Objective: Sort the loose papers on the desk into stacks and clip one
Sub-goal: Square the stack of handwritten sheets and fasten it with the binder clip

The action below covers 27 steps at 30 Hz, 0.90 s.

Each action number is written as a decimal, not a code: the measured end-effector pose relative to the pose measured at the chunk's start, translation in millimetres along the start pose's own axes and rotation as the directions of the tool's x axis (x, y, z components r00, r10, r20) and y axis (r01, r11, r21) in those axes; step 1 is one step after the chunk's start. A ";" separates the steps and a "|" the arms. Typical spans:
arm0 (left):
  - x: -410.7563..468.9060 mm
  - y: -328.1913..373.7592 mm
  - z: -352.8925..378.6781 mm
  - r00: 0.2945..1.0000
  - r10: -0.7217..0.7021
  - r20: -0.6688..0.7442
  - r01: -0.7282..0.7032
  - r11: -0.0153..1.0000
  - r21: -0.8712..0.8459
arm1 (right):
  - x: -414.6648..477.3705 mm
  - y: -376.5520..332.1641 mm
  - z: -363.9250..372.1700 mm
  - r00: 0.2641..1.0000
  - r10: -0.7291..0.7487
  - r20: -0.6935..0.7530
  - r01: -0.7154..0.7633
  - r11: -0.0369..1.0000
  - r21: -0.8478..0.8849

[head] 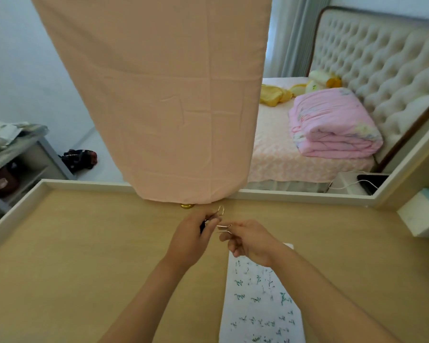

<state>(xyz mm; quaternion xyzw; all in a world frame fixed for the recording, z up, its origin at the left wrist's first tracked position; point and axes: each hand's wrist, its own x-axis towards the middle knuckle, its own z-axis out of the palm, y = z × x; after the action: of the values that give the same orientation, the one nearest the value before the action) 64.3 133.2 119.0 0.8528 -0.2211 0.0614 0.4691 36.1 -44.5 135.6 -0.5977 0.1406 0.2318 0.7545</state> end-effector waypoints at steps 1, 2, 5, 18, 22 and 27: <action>-0.3 -1.8 -4.9 1.000 -0.006 -0.026 0.005 0.999 -0.037 | 1.2 -0.6 4.9 1.000 -0.018 0.025 0.016 0.999 0.041; -0.7 -4.5 -10.0 0.998 -0.008 -0.056 0.004 0.998 -0.065 | 2.3 -2.2 9.0 0.998 -0.030 0.050 0.026 0.997 0.070; -1.2 -15.2 -24.2 0.978 -0.027 -0.207 -0.008 0.986 -0.167 | 6.6 -5.6 25.1 0.997 -0.026 0.067 0.022 0.998 0.062; 9.8 -101.9 -65.4 0.986 -0.146 -0.086 0.119 0.958 -0.261 | 38.1 20.5 93.9 0.959 0.047 -0.279 0.041 0.952 0.302; 5.9 -105.8 -73.9 0.957 -0.159 0.242 0.262 0.832 -0.489 | 45.3 31.6 107.1 0.965 0.091 -0.247 0.048 0.862 0.504; -3.4 -94.0 -63.2 0.919 -0.081 0.386 0.341 0.655 -0.674 | 56.9 42.2 122.7 0.977 0.122 -0.178 0.025 0.756 0.654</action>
<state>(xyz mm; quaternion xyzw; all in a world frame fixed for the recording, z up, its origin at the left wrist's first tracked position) 108.7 230.1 80.2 0.6125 -0.1981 -0.2275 0.7306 54.8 92.1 102.6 -0.3144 0.3065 0.1236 0.8899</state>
